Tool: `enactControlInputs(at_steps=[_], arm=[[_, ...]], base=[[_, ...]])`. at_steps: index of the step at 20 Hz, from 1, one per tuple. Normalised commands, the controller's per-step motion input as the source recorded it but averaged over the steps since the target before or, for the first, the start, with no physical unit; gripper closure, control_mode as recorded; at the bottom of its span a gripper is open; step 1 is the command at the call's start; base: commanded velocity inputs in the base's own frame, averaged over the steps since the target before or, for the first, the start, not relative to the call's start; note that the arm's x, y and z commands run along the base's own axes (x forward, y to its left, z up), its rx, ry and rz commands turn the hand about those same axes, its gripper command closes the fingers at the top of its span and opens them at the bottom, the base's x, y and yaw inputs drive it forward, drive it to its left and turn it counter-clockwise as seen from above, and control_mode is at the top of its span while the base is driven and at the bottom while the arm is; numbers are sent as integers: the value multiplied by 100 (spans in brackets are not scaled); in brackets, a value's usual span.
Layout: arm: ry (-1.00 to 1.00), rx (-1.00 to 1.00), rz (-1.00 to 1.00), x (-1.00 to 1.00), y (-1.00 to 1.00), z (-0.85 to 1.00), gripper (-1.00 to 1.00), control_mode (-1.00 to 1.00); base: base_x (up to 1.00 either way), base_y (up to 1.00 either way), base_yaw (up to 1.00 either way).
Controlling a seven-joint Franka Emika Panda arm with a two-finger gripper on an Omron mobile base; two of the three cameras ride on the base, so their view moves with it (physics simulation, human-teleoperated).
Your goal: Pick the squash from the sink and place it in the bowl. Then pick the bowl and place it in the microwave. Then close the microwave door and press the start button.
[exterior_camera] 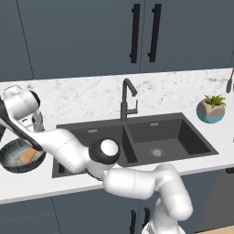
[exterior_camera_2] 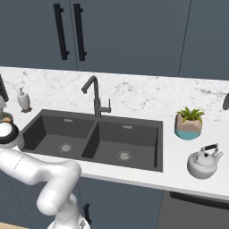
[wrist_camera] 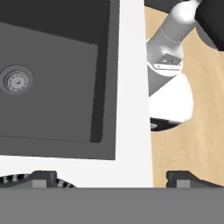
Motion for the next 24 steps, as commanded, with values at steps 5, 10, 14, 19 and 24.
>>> enactControlInputs(at_steps=[5,10,14,19,24], arm=[[-2,11,-6,-20,-6,2,-100,-100],[-7,9,19,0,-1,0,-100,-100],[-6,7,32,15,0,0,-100,-100],[0,12,39,48,-1,0,-100,-100],[0,14,40,46,0,-2,-100,-100]], base=[[0,0,0],[0,0,0],[0,0,0],[0,0,0],[0,0,0]])
